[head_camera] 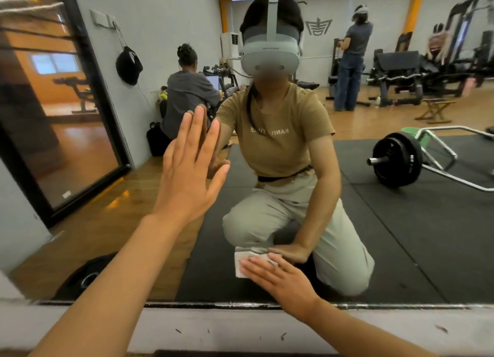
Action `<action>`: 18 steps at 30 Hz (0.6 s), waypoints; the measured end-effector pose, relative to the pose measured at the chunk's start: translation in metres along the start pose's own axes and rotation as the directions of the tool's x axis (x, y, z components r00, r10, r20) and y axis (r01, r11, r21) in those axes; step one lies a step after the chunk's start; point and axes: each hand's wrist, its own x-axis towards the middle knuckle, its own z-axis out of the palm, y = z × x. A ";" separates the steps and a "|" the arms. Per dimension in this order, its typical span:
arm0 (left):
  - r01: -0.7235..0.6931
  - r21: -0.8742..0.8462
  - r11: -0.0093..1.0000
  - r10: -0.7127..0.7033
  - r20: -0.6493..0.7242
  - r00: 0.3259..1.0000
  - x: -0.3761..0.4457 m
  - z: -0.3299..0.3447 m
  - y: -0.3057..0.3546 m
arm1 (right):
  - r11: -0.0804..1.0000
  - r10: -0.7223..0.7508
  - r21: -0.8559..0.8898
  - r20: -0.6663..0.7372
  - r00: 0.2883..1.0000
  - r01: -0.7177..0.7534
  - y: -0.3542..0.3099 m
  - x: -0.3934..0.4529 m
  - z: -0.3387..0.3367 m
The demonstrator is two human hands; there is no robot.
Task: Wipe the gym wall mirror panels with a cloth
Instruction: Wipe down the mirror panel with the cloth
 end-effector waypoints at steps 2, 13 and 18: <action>-0.012 -0.004 1.000 0.012 -0.001 1.000 0.000 0.000 -0.001 | 0.998 0.050 0.038 -0.131 0.990 -0.046 0.017 0.016 -0.014; -0.048 -0.037 0.998 0.047 -0.036 0.998 0.001 0.001 -0.003 | 0.682 0.730 0.574 -0.512 0.452 -0.453 0.116 0.129 -0.117; -0.045 -0.058 0.997 0.042 -0.058 0.997 -0.001 0.004 -0.002 | 0.906 0.379 0.326 -0.334 0.863 -0.271 0.004 0.056 -0.018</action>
